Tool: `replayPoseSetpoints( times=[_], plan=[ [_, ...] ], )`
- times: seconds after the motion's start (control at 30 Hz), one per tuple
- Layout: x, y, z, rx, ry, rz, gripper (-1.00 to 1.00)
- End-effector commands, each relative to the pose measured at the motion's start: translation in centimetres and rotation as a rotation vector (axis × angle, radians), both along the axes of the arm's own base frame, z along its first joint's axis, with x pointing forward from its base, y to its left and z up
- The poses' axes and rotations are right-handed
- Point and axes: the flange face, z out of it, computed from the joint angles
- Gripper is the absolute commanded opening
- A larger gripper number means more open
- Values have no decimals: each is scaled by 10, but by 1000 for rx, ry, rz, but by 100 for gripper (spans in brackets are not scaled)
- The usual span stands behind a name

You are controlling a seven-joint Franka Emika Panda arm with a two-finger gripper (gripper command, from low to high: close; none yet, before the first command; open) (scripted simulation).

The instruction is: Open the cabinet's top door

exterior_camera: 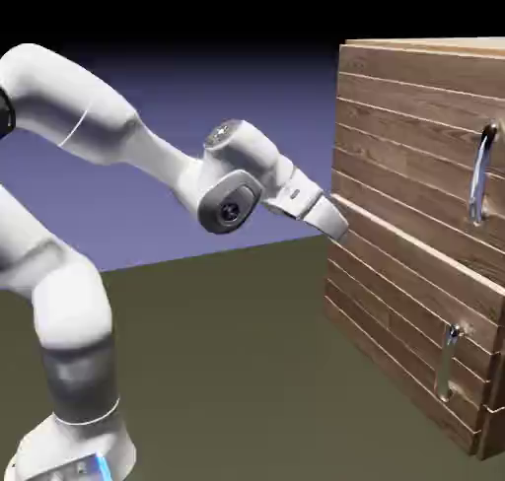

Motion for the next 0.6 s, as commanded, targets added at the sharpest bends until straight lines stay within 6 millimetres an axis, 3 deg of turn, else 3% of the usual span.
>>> replayPoseSetpoints(
  times=[0.0, 0.3, 0.57],
  plan=[
    [1, 2, 8, -2, -19, 6, 0],
    [1, 12, 75, -11, -185, 49, 0],
    [-6, 8, 123, -9, -327, 70, 0]
  ],
)
